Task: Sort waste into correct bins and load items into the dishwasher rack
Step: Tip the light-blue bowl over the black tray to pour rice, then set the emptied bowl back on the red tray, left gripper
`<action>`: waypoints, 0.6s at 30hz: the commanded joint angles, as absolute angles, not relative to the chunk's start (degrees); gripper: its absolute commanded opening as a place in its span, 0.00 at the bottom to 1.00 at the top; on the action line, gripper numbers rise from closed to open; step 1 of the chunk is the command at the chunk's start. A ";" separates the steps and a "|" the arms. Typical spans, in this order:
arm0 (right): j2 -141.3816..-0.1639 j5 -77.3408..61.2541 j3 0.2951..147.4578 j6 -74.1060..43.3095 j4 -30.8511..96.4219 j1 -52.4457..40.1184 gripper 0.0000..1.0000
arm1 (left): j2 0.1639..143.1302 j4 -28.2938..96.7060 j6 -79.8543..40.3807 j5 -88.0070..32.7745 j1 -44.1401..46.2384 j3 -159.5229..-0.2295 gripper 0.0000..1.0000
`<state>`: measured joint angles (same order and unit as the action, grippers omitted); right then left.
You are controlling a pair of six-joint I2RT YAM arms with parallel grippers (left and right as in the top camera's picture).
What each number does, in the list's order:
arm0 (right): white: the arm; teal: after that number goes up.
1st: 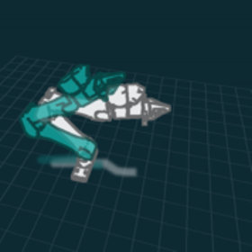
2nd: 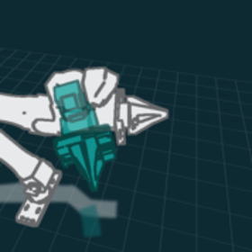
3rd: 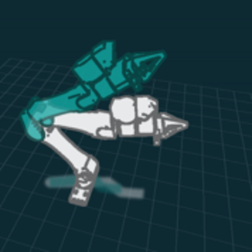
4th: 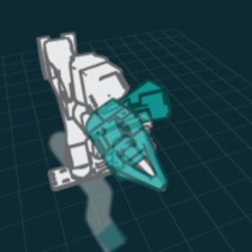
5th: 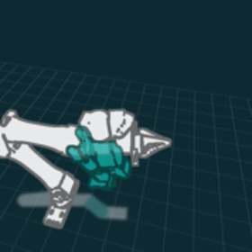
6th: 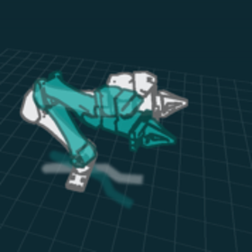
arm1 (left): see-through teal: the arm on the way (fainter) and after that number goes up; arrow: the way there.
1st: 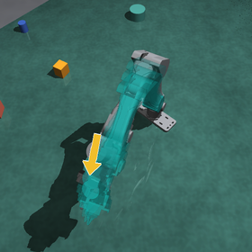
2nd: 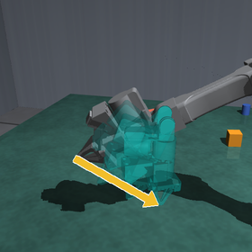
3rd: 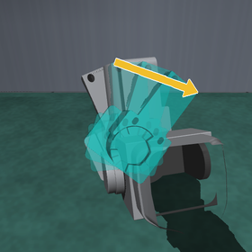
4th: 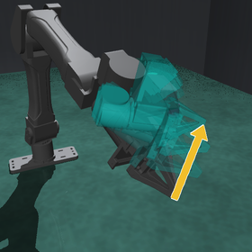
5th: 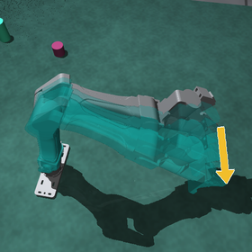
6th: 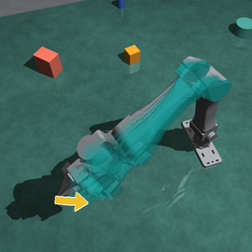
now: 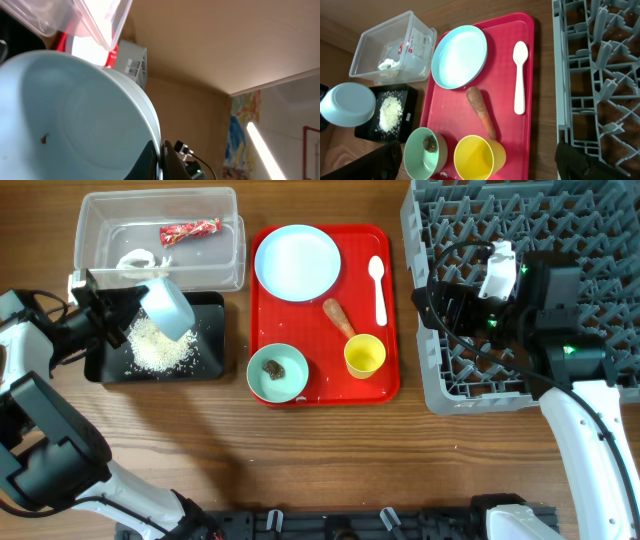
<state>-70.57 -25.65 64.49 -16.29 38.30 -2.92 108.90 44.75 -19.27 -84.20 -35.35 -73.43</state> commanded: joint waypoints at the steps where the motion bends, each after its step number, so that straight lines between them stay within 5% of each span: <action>1: -71.05 -24.88 65.14 -16.64 37.71 -3.20 0.99 | 109.08 43.11 -20.69 -89.03 -33.61 -73.19 0.04; 5: -71.05 -24.93 65.14 -16.71 37.63 -3.20 0.99 | 108.64 42.37 -21.17 -90.13 -32.60 -73.30 0.04; 8: -71.05 -24.91 65.14 -16.69 37.60 -3.20 0.99 | 103.37 42.33 -19.81 -79.70 -27.16 -73.30 0.04; 18: -71.05 -24.91 65.14 -16.69 38.68 -3.20 0.99 | 95.46 29.69 -13.43 -1.23 25.61 -73.60 0.04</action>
<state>-70.57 -25.45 64.49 -16.47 38.59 -2.92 92.95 30.79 -19.05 -30.41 14.48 -73.60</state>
